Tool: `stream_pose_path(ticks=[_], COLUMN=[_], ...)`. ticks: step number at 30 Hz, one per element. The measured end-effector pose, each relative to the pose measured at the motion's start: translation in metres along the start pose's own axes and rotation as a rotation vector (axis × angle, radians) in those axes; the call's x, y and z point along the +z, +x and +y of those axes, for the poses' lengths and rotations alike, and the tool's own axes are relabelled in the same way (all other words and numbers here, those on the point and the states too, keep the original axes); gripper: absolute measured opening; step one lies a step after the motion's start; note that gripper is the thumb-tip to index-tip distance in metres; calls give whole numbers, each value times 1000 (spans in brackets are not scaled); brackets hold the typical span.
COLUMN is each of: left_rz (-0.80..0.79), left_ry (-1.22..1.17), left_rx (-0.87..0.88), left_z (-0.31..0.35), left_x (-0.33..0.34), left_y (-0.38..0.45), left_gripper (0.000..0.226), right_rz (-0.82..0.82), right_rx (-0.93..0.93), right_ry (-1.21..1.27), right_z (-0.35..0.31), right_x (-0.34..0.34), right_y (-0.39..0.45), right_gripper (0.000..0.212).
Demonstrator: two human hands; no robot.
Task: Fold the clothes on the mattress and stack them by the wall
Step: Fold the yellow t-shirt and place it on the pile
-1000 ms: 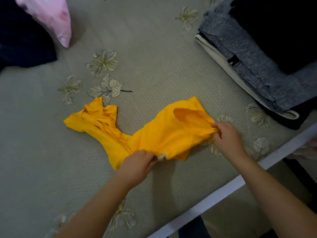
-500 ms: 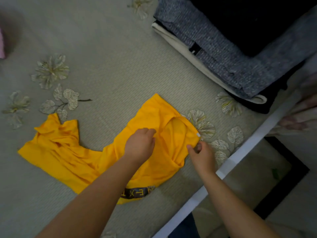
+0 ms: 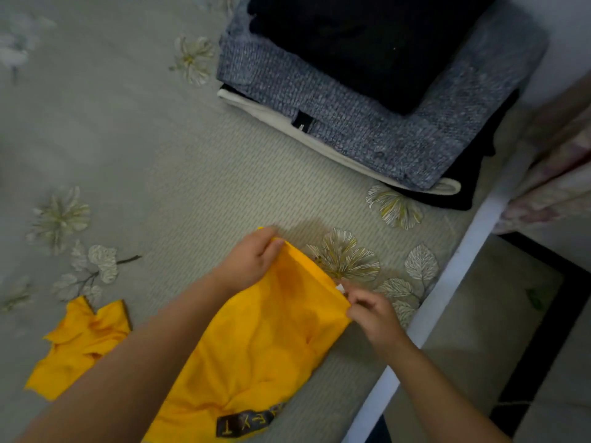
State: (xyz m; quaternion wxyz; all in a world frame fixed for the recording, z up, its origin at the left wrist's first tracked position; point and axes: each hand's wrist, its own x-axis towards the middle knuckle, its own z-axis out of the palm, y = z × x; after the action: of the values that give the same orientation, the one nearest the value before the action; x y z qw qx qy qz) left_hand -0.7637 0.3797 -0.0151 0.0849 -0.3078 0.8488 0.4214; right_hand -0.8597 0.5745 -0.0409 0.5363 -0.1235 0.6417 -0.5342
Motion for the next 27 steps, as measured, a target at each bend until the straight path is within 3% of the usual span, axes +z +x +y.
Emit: stream_pose_path(ticks=[2, 5, 9, 11, 13, 15, 20, 23, 27], left_rz=[36, 142, 231, 269, 307, 349, 642, 875, 1048], left_ry=[-39, 23, 158, 276, 331, 360, 452, 385, 201], left_rx=[43, 44, -39, -111, -181, -214, -258, -272, -247], left_z=[10, 17, 15, 9, 1, 0, 15, 24, 48], left_x=[-35, -84, -144, -168, -187, -199, -234, -263, -304], left_y=[-14, -37, -81, -112, -146, -179, -262, -312, -379], left_gripper=[29, 25, 22, 38, 27, 31, 27, 40, 36], right_rz=[-107, -281, -542, -500, -413, -315, -305, -318, -316], right_rx=[-5, -38, -64, -191, -310, -403, -614, -709, -907], right_ry=[58, -4, -456, -748, -1064, -1287, -1168, -1028, -1025], right_z=[-22, -55, -90, -108, -129, -156, -240, -297, -363], right_x=[9, 29, 47, 55, 67, 85, 142, 186, 240], right_y=[3, 10, 22, 25, 26, 24, -7, -47, -116], right_gripper=[24, 16, 31, 26, 18, 27, 40, 32, 21])
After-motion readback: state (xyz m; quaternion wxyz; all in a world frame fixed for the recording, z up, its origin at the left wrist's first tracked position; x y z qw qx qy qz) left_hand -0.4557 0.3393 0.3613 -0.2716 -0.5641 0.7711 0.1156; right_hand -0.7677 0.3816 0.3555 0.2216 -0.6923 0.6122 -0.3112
